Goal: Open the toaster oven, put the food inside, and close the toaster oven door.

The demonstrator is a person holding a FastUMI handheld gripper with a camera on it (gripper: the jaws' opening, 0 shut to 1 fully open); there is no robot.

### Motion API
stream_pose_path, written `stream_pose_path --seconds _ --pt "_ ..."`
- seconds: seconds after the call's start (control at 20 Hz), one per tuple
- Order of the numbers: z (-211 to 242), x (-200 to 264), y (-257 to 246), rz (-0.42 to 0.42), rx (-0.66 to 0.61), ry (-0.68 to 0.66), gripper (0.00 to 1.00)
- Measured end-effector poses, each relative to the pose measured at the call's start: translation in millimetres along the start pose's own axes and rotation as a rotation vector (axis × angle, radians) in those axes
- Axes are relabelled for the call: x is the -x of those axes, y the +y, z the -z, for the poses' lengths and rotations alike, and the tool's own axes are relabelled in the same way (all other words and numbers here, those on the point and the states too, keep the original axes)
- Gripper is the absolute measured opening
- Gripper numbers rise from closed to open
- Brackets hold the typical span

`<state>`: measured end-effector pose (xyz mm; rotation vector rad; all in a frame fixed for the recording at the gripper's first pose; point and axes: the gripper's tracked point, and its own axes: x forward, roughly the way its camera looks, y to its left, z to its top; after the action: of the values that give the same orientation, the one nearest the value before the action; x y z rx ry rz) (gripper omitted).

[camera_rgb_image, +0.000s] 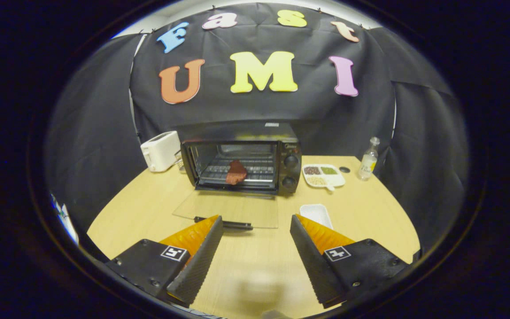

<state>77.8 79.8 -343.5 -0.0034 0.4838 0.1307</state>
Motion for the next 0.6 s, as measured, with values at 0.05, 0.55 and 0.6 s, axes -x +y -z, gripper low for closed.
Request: stream_pose_path --seconds 0.05,0.55,0.6 --pt "14 -9 4 -0.004 0.006 0.024 0.98" --pt "88 -103 57 -0.065 0.018 0.17 0.98" --pt "93 -112 58 -0.069 0.014 0.184 0.98"
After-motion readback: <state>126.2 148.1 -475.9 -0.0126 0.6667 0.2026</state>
